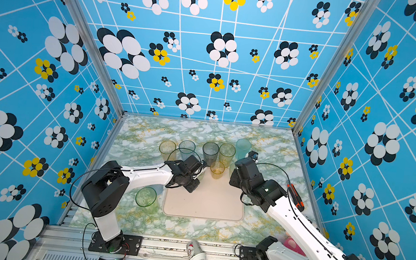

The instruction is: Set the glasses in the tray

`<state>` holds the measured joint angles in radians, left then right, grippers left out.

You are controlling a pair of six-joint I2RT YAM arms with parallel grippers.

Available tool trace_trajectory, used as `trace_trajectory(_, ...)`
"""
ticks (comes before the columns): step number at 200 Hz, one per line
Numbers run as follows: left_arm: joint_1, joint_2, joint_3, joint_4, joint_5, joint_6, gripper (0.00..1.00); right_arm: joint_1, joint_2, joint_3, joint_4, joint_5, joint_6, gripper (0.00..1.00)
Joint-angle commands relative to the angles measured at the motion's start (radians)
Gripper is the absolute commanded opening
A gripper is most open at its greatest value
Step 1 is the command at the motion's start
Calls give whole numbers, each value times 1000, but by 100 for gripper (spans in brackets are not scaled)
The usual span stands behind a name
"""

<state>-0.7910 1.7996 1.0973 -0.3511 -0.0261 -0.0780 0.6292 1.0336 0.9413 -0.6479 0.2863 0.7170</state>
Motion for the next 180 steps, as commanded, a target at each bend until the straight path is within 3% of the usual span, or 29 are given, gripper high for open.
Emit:
trace_trajectory(1,8,17,27,6,-26,4,25,-8,-10,-16,-21,6,-17,23)
trace_trajectory(180,28,21,35,46,-68,3,27,-12,-15,-37,-25,7,-10,23)
